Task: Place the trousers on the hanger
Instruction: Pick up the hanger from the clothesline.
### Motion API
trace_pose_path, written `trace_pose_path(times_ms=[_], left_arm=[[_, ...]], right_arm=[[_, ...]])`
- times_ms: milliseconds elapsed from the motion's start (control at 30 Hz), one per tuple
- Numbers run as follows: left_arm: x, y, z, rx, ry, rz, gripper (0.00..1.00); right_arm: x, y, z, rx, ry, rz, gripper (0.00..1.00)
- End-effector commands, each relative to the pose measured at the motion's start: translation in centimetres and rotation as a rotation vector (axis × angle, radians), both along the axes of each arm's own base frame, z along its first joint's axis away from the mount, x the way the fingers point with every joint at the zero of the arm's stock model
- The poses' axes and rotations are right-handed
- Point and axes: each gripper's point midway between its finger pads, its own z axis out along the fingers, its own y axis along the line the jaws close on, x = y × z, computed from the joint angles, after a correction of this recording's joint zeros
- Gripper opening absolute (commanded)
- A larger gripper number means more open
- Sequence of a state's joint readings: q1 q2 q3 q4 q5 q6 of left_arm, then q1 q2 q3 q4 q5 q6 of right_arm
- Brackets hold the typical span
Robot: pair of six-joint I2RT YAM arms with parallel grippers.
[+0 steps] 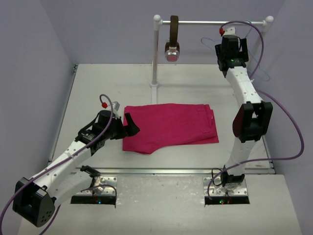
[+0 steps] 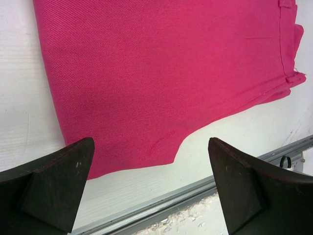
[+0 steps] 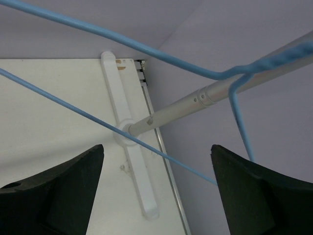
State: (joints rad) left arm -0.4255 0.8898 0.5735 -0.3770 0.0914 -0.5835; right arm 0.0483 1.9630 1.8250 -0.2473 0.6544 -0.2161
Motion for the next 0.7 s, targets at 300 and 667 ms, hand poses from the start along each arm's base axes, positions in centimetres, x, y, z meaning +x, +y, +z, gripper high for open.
trace_pose_path(times_ms=[300, 667], left_arm=[[0.4, -0.8, 1.0, -0.025, -0.053, -0.030, 1.00], [0.3, -1.0, 1.1, -0.034, -0.058, -0.041, 1.00]], right_arm=[[-2.1, 3.8, 5.2, 0.172, -0.118, 0.144, 0.89], [-3.9, 3.5, 7.7, 0.082, -0.122, 0.035, 0.93]])
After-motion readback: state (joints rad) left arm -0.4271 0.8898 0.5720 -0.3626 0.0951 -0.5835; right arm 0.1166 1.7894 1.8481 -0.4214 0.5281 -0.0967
